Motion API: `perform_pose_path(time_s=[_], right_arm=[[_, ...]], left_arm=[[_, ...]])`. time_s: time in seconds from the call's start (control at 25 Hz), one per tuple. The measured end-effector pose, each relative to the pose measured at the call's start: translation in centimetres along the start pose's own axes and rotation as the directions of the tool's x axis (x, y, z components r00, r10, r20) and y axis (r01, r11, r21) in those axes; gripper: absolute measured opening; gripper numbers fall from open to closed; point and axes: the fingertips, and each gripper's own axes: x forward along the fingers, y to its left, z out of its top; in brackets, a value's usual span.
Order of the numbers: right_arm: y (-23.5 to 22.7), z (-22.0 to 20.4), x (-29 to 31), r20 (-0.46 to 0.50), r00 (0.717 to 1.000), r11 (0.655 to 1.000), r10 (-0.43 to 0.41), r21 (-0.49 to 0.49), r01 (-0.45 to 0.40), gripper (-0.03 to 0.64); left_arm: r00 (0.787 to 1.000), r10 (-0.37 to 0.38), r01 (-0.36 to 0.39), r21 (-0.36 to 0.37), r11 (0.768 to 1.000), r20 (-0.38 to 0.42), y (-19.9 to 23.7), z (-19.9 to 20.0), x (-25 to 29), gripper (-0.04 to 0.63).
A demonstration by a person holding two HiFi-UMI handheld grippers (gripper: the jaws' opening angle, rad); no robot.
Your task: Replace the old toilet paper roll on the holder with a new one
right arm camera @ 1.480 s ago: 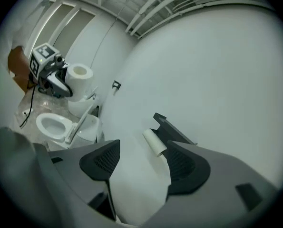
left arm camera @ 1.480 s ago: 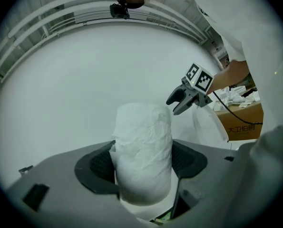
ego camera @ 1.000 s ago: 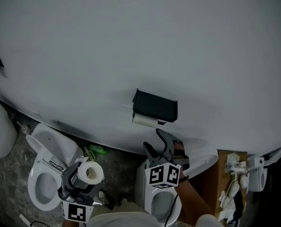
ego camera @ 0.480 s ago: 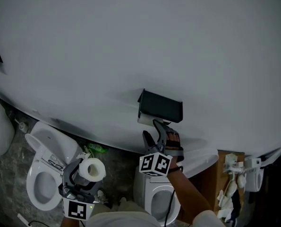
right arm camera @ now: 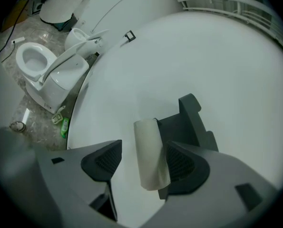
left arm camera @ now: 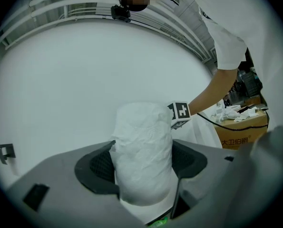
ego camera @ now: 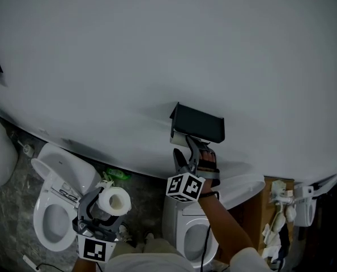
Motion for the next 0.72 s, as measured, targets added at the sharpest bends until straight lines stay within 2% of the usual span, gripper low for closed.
perform_pose_path(time_s=[0.32, 0.72], right_arm=[[-0.9, 0.4, 1.0, -0.022, 1.0, 1.0, -0.003, 0.024, 0.003, 0.264], [-0.9, 0.3, 1.3, -0.035, 0.999, 0.999, 0.003, 0.049, -0.002, 0.204]], left_arm=[[1.0, -0.002, 0.002, -0.003, 1.0, -0.001, 0.5, -0.3, -0.6, 0.327], [1.0, -0.017, 0.017, -0.007, 1.0, 0.014, 0.0, 0.0, -0.3, 0.327]])
